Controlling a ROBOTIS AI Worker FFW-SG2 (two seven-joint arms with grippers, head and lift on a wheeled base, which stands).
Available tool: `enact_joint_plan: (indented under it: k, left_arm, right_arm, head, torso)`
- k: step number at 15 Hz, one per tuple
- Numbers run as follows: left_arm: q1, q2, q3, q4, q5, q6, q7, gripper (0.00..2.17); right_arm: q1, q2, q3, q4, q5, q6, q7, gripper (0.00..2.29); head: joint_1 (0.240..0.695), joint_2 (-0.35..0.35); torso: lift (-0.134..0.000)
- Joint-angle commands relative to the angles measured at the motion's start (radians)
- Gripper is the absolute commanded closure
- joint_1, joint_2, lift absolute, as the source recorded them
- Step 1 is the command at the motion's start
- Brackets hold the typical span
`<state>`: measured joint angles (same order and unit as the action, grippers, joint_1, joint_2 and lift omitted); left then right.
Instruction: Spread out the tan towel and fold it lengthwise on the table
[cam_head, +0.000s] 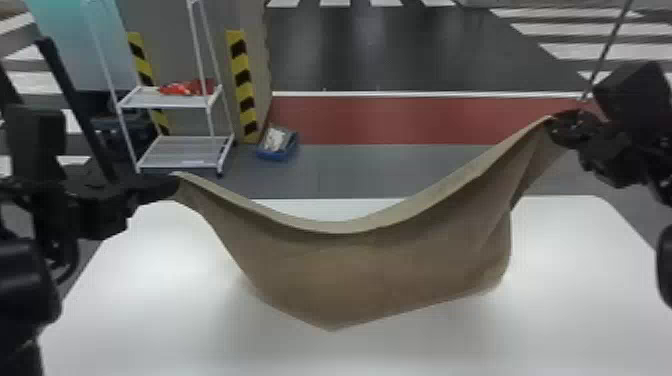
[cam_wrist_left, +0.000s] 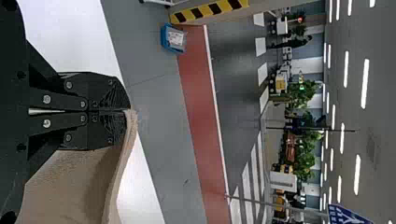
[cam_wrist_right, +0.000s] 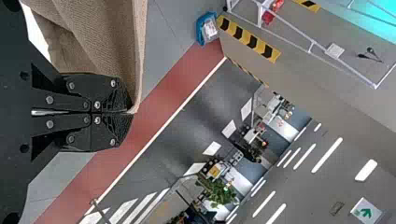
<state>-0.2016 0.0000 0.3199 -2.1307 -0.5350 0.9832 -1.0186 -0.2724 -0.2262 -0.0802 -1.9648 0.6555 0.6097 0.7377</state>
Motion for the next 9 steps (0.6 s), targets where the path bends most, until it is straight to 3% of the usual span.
enact_joint_plan:
  k: [1,4,6,9]
  left_arm:
    - [-0.14,-0.003,-0.047,0.152,-0.042,0.004,0.026,2.01]
    - [-0.248,-0.003,-0.047,0.218,-0.043,0.007,0.041,2.01]
    - [-0.243,-0.003,-0.044,0.198,-0.042,0.007,0.04,2.01]
    - [-0.061,-0.003,-0.005,0.072,-0.011,-0.054,0.032,2.01]
  right_arm:
    - [-0.125,-0.019,-0.001,0.109,-0.01,0.019,0.0,1.3]
    - [-0.215,-0.036,-0.01,0.164,-0.017,0.022,0.0,1.3]
    - [-0.215,-0.067,-0.021,0.158,-0.043,0.049,0.0,1.3]
    - [-0.065,-0.107,-0.11,0.029,-0.105,0.071,0.028,1.3]
  head:
    - [0.531,0.002]
    - [0.461,-0.03]
    - [0.426,-0.039]
    - [0.407,-0.059]
  torso:
    - [-0.124]
    - [-0.124]
    - [-0.124]
    - [-0.124]
